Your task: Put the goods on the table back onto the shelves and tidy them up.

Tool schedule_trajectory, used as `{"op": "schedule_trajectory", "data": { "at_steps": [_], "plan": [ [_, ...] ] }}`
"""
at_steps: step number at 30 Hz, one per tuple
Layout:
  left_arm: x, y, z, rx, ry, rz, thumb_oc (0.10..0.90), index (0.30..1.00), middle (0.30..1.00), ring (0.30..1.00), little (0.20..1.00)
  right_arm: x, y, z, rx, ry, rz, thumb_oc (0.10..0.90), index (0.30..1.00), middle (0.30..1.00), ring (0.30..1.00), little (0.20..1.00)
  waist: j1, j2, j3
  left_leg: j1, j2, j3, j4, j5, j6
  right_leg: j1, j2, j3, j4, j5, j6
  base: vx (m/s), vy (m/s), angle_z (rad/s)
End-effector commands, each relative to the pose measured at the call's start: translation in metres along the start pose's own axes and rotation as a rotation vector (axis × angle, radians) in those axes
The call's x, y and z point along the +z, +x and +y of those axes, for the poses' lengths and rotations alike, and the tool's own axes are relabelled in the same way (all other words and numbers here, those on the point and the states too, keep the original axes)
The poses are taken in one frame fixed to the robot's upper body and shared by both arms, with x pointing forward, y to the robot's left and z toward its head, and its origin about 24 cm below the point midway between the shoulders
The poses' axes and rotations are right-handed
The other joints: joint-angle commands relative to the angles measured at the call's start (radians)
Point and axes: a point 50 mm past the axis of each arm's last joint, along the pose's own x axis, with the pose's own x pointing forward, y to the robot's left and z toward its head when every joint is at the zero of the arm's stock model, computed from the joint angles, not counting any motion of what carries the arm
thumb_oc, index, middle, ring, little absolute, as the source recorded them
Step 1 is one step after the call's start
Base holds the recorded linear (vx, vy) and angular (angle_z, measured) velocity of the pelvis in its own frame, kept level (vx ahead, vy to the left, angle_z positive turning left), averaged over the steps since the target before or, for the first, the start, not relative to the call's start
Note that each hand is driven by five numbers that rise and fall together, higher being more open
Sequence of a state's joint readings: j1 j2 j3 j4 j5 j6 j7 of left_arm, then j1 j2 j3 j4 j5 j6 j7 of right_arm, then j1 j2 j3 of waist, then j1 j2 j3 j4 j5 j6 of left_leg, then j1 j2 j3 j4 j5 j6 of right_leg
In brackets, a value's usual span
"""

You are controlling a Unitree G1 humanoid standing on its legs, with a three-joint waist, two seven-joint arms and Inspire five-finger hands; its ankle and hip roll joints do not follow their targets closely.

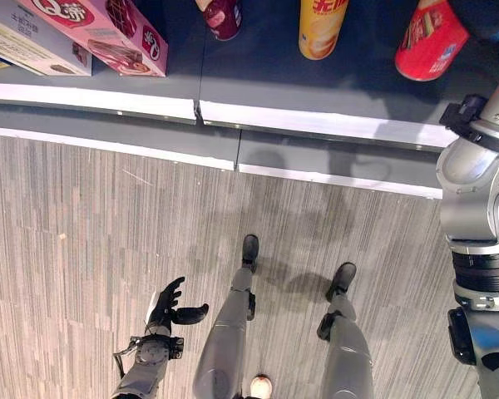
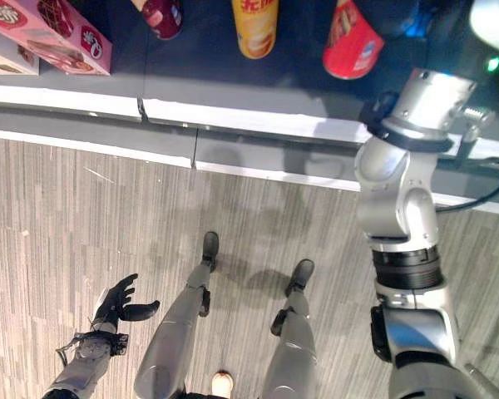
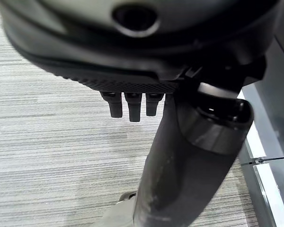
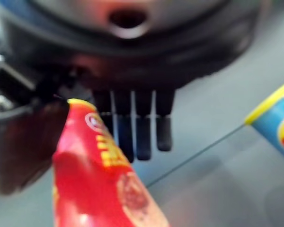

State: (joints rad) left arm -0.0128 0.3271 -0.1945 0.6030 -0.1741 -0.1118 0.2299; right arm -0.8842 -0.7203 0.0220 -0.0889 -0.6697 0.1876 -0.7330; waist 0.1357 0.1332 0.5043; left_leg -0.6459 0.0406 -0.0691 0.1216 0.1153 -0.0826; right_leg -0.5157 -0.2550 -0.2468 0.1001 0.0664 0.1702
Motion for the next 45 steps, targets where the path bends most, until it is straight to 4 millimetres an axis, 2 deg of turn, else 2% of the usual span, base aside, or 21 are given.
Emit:
{"op": "schedule_trajectory", "data": {
  "at_steps": [1,16,19,27,36,42,45],
  "plan": [
    [-0.019,-0.013,0.030,0.077,0.049,0.034,0.800,0.900,0.900,0.900,0.900,0.027,0.045,-0.049,-0.327,-0.033,-0.217,0.400,0.300,0.300,0.300,0.300,-0.011,0.003,-0.057,-0.012,-0.010,-0.035,0.061,-0.117,-0.050,-0.011,-0.019,0.032,0.061,-0.063,0.072,0.00,0.015,0.06],
    [-0.011,-0.012,0.031,0.073,0.036,-0.007,0.800,0.900,0.900,0.900,0.900,0.035,0.065,-0.065,-0.451,-0.100,-0.267,0.400,0.300,0.300,0.300,0.300,-0.007,0.030,-0.049,-0.092,-0.034,-0.023,0.063,-0.108,-0.046,-0.103,-0.037,0.051,0.043,-0.029,0.086,0.00,0.003,0.00],
    [-0.011,-0.013,0.032,0.073,0.030,-0.010,0.800,0.900,0.900,0.900,0.900,0.041,0.070,-0.073,-0.518,-0.097,-0.276,0.400,0.300,0.300,0.300,0.300,-0.010,0.044,-0.048,-0.121,-0.043,-0.017,0.075,-0.112,-0.044,-0.132,-0.044,0.063,0.045,-0.027,0.088,0.01,0.023,-0.02],
    [-0.009,-0.014,0.030,0.060,0.017,-0.027,0.800,0.900,0.900,0.900,0.900,0.046,0.071,-0.079,-0.562,-0.082,-0.284,0.400,0.300,0.300,0.300,0.300,-0.006,0.061,-0.051,-0.159,-0.055,-0.013,0.088,-0.115,-0.039,-0.169,-0.053,0.072,0.046,-0.019,0.091,0.00,0.010,-0.03],
    [-0.010,-0.016,0.032,0.062,0.020,-0.027,0.800,0.900,0.900,0.900,0.900,0.046,0.068,-0.075,-0.546,-0.088,-0.287,0.400,0.300,0.300,0.300,0.300,-0.006,0.075,-0.051,-0.179,-0.060,-0.008,0.083,-0.107,-0.039,-0.198,-0.054,0.084,0.044,-0.011,0.092,0.00,0.000,0.00],
    [-0.011,-0.018,0.034,0.049,0.040,-0.030,0.800,0.900,0.900,0.900,0.900,0.048,0.065,-0.074,-0.525,-0.102,-0.325,0.400,0.300,0.300,0.300,0.300,-0.004,0.096,-0.055,-0.182,-0.065,0.006,0.078,-0.105,-0.041,-0.207,-0.059,0.093,0.036,-0.003,0.092,0.02,0.008,-0.04],
    [-0.012,-0.020,0.032,0.033,0.049,-0.032,0.800,0.900,0.900,0.900,0.900,0.050,0.066,-0.072,-0.505,-0.118,-0.354,0.400,0.300,0.300,0.300,0.300,0.001,0.117,-0.058,-0.188,-0.068,0.012,0.083,-0.107,-0.041,-0.214,-0.065,0.100,0.033,0.002,0.092,0.00,0.000,0.00]
  ]
}}
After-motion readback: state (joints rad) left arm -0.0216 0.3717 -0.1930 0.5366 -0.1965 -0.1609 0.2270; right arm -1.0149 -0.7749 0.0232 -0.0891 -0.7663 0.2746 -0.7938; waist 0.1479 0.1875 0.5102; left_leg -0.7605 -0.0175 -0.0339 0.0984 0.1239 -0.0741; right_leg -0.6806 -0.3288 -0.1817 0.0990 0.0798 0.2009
